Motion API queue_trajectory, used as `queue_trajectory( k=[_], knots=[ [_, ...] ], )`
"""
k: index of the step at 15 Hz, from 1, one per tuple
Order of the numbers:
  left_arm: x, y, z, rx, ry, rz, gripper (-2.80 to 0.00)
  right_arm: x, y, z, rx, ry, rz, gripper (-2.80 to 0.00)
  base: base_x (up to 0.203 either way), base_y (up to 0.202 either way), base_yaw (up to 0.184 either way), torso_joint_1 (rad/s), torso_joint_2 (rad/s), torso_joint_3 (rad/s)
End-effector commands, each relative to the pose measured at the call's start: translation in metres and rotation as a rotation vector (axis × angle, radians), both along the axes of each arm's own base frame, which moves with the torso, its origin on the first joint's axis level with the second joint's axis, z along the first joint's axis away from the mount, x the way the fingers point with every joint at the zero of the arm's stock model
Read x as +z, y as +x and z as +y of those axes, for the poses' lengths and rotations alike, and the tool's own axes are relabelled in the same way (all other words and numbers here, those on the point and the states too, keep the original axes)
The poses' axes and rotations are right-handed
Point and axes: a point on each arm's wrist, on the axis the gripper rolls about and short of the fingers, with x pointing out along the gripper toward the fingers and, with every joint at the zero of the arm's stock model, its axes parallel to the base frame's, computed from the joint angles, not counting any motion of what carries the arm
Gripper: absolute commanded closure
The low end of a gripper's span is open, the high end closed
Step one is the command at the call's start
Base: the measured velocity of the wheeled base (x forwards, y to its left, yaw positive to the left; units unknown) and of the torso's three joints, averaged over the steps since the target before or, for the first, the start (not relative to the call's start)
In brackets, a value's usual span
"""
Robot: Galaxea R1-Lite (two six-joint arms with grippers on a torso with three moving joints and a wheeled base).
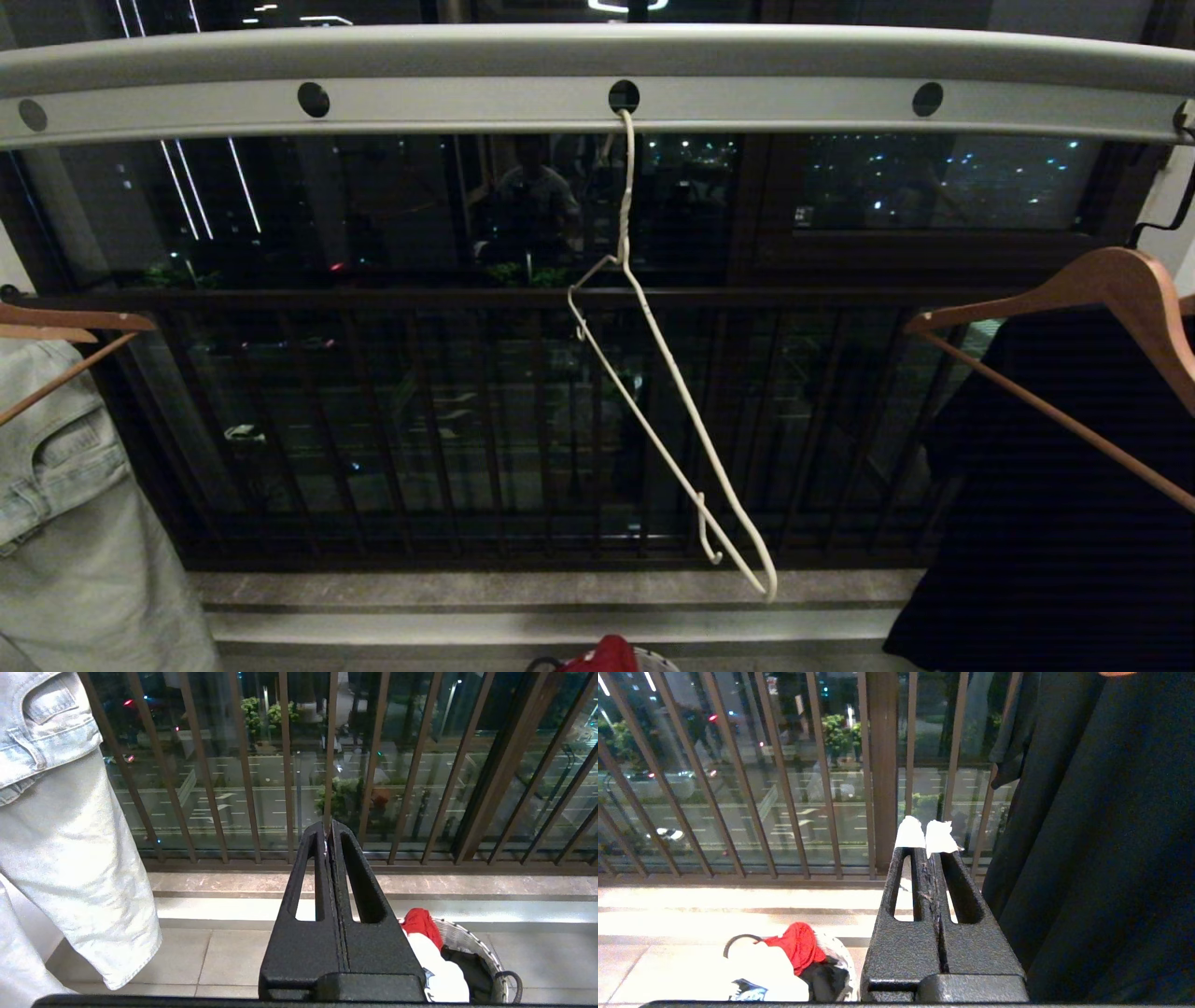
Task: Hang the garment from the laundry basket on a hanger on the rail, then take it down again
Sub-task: Pick up the clothes rack on the clothesline
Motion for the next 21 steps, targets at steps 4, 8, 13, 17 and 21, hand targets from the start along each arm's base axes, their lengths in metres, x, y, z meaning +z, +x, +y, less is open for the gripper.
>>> queue_trajectory(
  k=[4,8,13,17,21],
  knots=[
    [0.000,0.000,0.000,0.000,0.000,0.000,0.00,0.000,0.000,0.000,0.000,-0.003,0.001,0.00,0.000,0.000,0.000,0.000,0.00,0.000],
    [0.000,0.000,0.000,0.000,0.000,0.000,0.00,0.007,-0.002,0.000,-0.002,-0.008,-0.012,0.00,0.000,0.000,0.000,0.000,0.00,0.000],
    [0.000,0.000,0.000,0.000,0.000,0.000,0.00,0.094,-0.002,0.000,-0.011,0.011,0.016,0.00,0.000,0.000,0.000,0.000,0.00,0.000],
    [0.000,0.000,0.000,0.000,0.000,0.000,0.00,0.167,0.051,0.002,0.044,0.022,0.130,0.00,0.000,0.000,0.000,0.000,0.00,0.000],
    [0.000,0.000,0.000,0.000,0.000,0.000,0.00,0.218,0.131,0.015,0.226,0.109,0.234,0.00,0.000,0.000,0.000,0.000,0.00,0.000]
  ],
)
